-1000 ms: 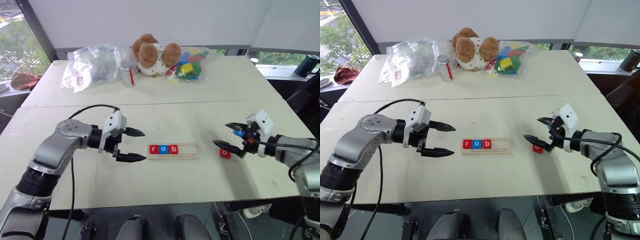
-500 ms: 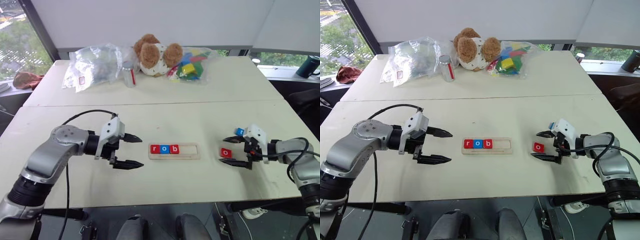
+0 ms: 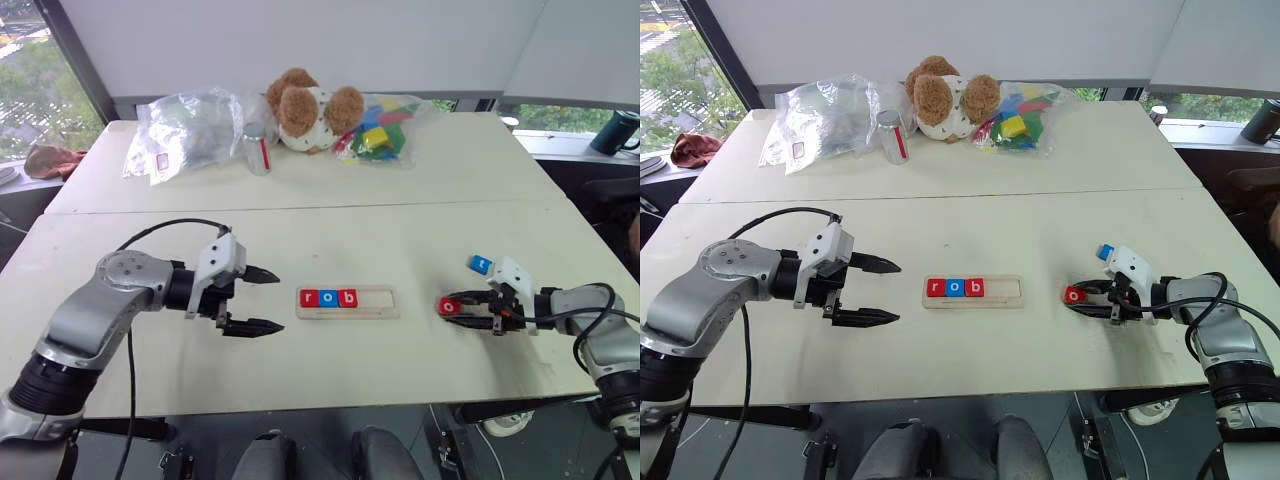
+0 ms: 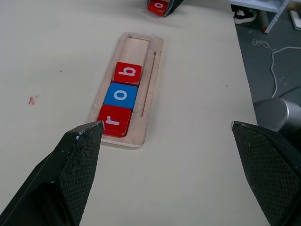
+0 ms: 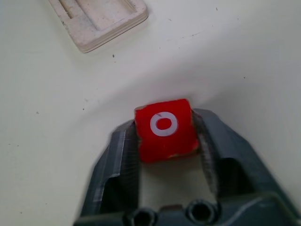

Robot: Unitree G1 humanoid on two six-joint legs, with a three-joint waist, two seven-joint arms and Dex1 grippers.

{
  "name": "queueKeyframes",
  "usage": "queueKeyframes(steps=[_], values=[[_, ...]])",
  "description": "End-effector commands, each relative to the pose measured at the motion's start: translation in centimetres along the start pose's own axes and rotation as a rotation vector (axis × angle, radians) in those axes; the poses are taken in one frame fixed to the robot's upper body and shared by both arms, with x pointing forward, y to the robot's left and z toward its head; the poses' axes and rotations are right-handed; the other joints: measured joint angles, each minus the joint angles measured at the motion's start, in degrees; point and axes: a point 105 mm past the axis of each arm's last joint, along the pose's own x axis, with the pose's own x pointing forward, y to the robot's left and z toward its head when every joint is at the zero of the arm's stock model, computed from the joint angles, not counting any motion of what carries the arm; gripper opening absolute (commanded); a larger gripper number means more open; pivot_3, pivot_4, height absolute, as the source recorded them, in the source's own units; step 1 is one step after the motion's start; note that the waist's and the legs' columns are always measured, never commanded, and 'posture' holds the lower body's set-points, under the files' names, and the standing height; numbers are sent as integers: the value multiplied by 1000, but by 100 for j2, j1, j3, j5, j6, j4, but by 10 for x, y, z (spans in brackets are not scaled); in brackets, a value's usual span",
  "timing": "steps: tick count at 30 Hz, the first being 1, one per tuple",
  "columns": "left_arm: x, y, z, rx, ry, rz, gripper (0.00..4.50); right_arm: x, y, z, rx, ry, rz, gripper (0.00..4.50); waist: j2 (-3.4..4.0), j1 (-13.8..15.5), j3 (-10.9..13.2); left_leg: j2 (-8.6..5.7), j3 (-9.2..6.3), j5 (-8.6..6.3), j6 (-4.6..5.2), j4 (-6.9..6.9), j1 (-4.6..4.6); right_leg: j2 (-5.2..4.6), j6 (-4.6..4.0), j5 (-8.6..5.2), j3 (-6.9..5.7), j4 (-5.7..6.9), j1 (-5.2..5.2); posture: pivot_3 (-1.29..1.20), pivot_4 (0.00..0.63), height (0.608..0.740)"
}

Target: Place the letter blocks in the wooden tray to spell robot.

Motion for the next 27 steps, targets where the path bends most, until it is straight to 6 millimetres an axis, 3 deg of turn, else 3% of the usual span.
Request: queueKeyframes(steps=[1, 5, 8, 10, 17, 27], values=[[-7, 3, 8, 41, 0, 14, 4500, -4, -6, 9, -11, -28, -22, 1152, 0, -1, 0, 0, 0, 0, 0, 0, 0, 0, 0, 0, 0, 0, 0, 0, 150, 740], [-8, 4, 6, 41, 13, 19, 4500, 6, -10, 47, -26, -100, 21, 1152, 2, -19, 0, 0, 0, 0, 0, 0, 0, 0, 0, 0, 1, 1, -1, 0, 150, 740], [-6, 4, 4, 46, 24, 13, 4500, 26, -3, 82, -93, -137, 110, 1152, 4, -61, 1, 2, 1, 1, -3, -1, 0, 2, -1, 1, 4, 6, -7, 0, 150, 740], [-3, 4, 4, 50, 25, 10, 4500, 37, -1, 91, -128, -133, 147, 1152, 4, -32, 1, 5, -1, 2, -5, -3, 0, 7, -1, 1, 2, 11, -13, 0, 150, 740], [1, 0, 4, 48, 10, 15, 4500, 69, 10, 100, -206, -101, 266, 1152, 3, 63, 1, -12, 1, 1, -4, 0, -14, -15, -1, 1, -4, 1, -17, 0, 150, 740], [0, 1, 3, 38, -1, 43, 4500, 86, 14, 92, -240, -52, 300, 1152, 3, -9, 1, -12, 1, 2, -4, -1, -17, -16, -1, 1, -7, 3, -23, 0, 150, 740]])
